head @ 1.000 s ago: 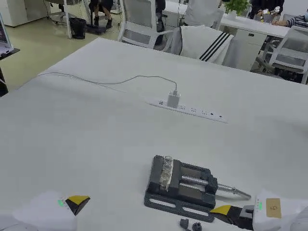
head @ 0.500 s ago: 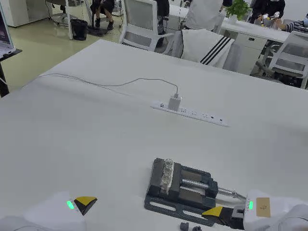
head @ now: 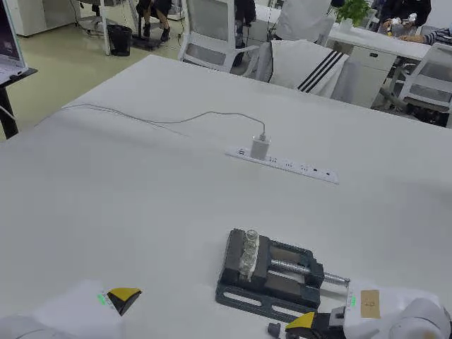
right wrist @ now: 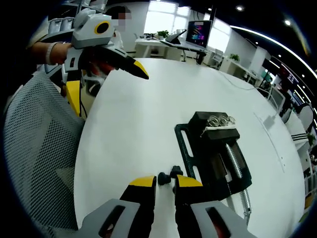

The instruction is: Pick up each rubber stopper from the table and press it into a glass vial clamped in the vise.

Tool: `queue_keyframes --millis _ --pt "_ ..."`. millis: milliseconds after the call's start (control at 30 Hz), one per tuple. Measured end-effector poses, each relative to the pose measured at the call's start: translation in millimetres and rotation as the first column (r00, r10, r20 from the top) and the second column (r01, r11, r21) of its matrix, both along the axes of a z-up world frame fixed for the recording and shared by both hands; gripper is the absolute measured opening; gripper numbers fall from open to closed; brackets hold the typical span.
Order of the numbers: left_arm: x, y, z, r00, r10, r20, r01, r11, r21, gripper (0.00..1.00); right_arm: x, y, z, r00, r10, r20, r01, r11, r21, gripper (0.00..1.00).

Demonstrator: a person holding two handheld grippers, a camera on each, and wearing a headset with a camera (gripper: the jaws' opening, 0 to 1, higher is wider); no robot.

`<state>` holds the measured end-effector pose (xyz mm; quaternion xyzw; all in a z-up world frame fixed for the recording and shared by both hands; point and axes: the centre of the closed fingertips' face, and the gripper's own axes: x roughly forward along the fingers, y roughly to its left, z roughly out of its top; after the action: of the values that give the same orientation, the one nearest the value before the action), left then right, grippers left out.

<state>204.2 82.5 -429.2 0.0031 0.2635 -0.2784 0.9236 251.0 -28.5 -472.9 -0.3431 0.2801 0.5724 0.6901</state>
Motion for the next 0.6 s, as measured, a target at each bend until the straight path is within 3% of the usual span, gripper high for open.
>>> queue_keyframes --millis 600 --pt "-1.0 4.1 -4.9 1.000 0.019 -0.013 -0.019 1.000 -0.007 0.99 0.1 0.8 -6.7 1.000 0.004 -0.030 -0.005 1.000 -0.012 0.00"
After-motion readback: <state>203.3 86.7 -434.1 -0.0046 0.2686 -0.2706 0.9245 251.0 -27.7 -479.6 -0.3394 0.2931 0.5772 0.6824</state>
